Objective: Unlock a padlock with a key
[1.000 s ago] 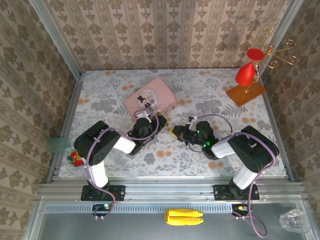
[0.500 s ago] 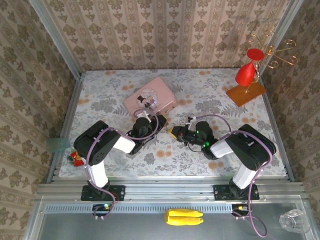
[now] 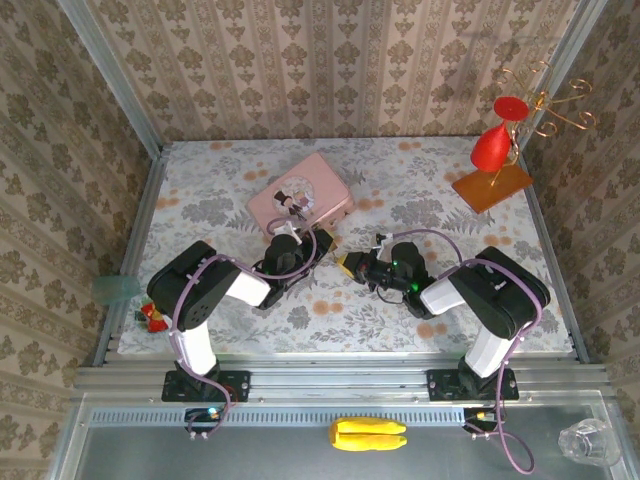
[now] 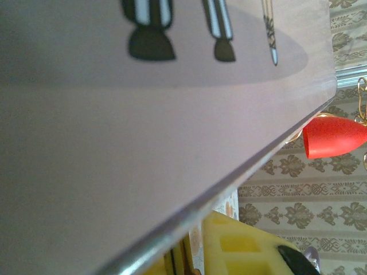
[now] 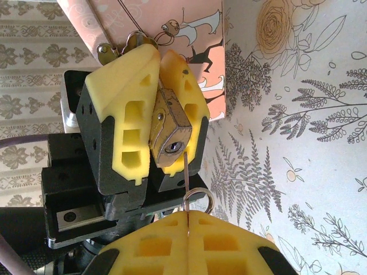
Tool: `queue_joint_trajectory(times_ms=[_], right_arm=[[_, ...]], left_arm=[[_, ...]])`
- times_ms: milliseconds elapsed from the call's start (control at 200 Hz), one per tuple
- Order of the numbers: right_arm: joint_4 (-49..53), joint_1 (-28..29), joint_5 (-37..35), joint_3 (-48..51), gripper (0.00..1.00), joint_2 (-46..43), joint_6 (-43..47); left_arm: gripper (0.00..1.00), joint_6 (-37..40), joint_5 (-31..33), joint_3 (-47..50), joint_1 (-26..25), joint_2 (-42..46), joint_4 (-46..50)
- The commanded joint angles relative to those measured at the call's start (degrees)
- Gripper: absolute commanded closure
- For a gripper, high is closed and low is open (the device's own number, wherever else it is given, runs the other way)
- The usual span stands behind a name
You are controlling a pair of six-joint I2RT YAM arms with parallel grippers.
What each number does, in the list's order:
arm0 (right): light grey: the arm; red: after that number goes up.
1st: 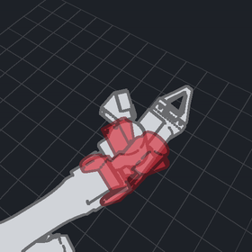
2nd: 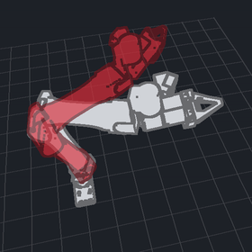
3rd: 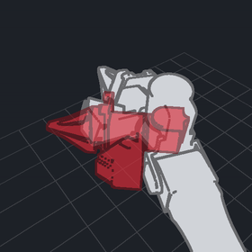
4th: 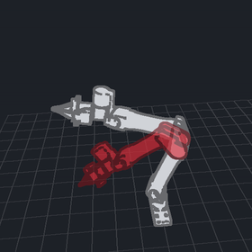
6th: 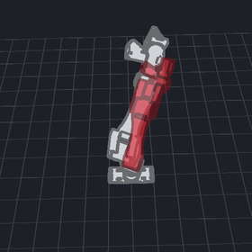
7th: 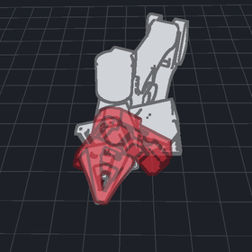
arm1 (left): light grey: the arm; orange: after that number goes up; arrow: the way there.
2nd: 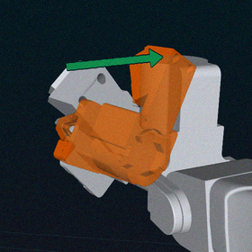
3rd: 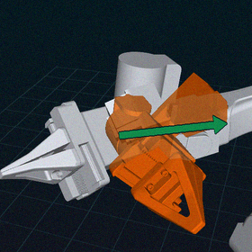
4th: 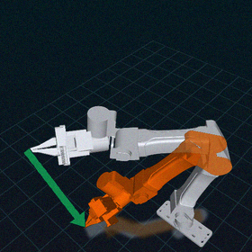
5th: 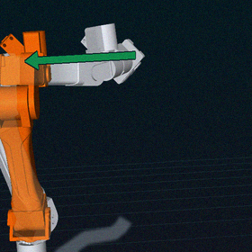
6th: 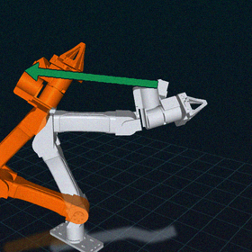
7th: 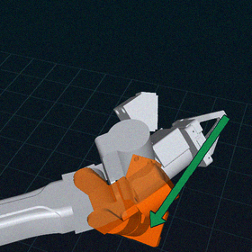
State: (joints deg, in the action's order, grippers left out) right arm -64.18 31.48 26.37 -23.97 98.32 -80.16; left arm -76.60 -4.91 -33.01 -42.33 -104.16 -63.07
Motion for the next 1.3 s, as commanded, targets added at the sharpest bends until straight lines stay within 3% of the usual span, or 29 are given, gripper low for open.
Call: queue_joint_trajectory(times_ms=[0,1295], right_arm=[[-2.44,-0.37,1.81,-1.08,1.00,-0.04,-0.52],[-2.02,-0.90,2.71,-0.74,1.00,-1.86,0.19]], left_arm=[[1.00,-6.42,-4.91,0.76,0.35,-0.08,-1.84],[1.00,-3.50,-7.47,-0.47,0.76,-1.81,-1.81]])
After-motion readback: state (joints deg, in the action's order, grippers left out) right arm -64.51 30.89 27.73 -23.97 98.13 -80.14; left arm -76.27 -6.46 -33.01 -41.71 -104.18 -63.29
